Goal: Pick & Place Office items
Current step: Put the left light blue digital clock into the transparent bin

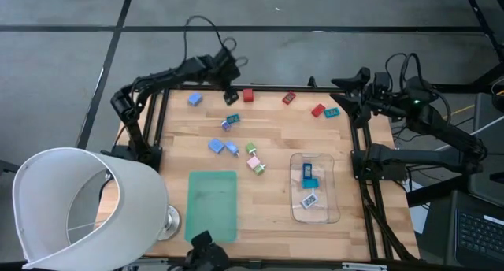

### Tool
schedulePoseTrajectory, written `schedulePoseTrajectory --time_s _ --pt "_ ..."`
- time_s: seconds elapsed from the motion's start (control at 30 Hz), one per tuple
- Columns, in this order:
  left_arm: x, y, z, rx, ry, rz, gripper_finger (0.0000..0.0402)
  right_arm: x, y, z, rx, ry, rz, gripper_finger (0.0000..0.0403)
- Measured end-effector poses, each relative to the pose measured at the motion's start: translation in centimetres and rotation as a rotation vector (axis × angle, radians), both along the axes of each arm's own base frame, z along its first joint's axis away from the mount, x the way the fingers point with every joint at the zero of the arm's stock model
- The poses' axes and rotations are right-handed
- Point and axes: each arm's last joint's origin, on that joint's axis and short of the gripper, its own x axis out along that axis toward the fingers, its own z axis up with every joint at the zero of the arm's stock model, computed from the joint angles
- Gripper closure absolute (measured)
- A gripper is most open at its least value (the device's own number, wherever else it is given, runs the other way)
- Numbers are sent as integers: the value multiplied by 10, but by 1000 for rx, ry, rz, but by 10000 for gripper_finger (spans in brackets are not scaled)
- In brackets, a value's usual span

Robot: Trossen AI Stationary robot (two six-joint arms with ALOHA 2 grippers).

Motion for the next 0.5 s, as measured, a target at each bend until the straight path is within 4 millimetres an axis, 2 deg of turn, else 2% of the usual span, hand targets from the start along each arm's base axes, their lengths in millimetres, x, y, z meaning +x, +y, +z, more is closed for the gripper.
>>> schedulePoseTrajectory --time_s 0.07,0.17,0.27,0.5 --pt "-1 -6 -16 0 48 -19 161 3 -1 -1 8 8 -20 140" --pt "0 -13 -31 -29 32 -48 155 6 -3 -2 25 16 -31 140" --pt "1 -18 -41 -90 -2 -77 148 10 -4 -4 43 25 -29 140" --pt "-1 -29 -61 -109 34 -150 118 17 -7 -7 65 45 -28 140"
